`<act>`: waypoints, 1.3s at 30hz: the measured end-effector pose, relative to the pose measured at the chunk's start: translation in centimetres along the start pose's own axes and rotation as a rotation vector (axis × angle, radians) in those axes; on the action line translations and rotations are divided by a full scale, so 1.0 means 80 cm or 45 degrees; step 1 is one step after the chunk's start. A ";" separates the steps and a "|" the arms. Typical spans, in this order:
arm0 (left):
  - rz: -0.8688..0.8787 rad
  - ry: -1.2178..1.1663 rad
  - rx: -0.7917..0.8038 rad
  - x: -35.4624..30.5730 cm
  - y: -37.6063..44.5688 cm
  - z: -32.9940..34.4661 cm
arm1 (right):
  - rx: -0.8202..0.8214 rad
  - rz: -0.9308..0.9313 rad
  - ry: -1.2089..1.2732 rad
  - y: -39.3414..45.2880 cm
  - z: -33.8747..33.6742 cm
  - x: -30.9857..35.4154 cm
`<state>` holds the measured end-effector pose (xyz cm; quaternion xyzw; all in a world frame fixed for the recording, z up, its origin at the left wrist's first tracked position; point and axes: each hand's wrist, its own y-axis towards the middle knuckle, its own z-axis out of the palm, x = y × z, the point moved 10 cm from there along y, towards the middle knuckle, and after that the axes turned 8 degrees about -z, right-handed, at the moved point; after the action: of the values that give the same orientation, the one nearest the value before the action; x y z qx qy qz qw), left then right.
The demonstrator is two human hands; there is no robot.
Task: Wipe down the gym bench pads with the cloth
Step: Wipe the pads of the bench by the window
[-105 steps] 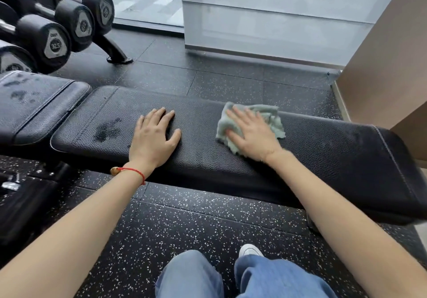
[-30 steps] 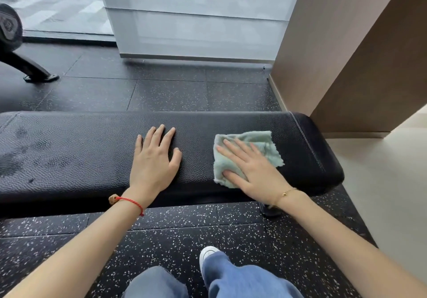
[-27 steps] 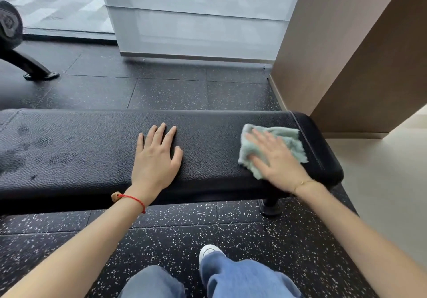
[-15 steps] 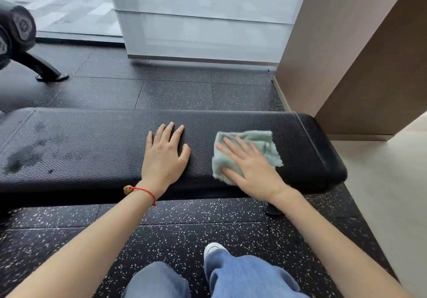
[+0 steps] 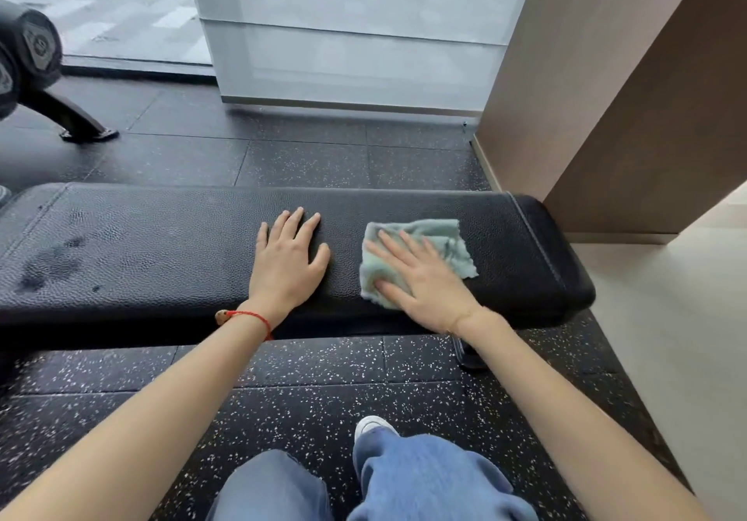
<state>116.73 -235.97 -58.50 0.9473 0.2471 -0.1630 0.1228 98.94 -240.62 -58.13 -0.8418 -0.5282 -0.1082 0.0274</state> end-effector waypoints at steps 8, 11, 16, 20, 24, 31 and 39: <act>-0.006 0.066 -0.036 0.062 -0.008 -0.037 | -0.009 0.463 -0.065 -0.007 -0.023 -0.129; -0.037 0.084 -0.077 0.094 -0.012 -0.052 | 0.025 0.446 -0.111 0.070 -0.003 -0.092; -0.103 0.139 -0.095 0.128 -0.012 -0.053 | 0.007 0.048 -0.022 0.072 0.015 0.038; -0.105 0.122 -0.146 0.129 -0.014 -0.056 | -0.053 -0.050 -0.006 -0.003 0.005 0.023; -0.131 0.124 -0.157 0.128 -0.016 -0.056 | -0.035 0.378 -0.051 0.030 -0.008 -0.078; -0.136 0.121 -0.160 0.130 -0.016 -0.056 | 0.057 -0.006 -0.085 0.132 0.028 0.068; -0.134 0.136 -0.167 0.130 -0.016 -0.054 | -0.079 0.234 -0.018 0.011 -0.011 -0.064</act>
<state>125.73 -229.03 -58.57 0.9303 0.3128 -0.1017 0.1626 97.45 -245.70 -58.33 -0.8878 -0.4453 -0.1155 0.0073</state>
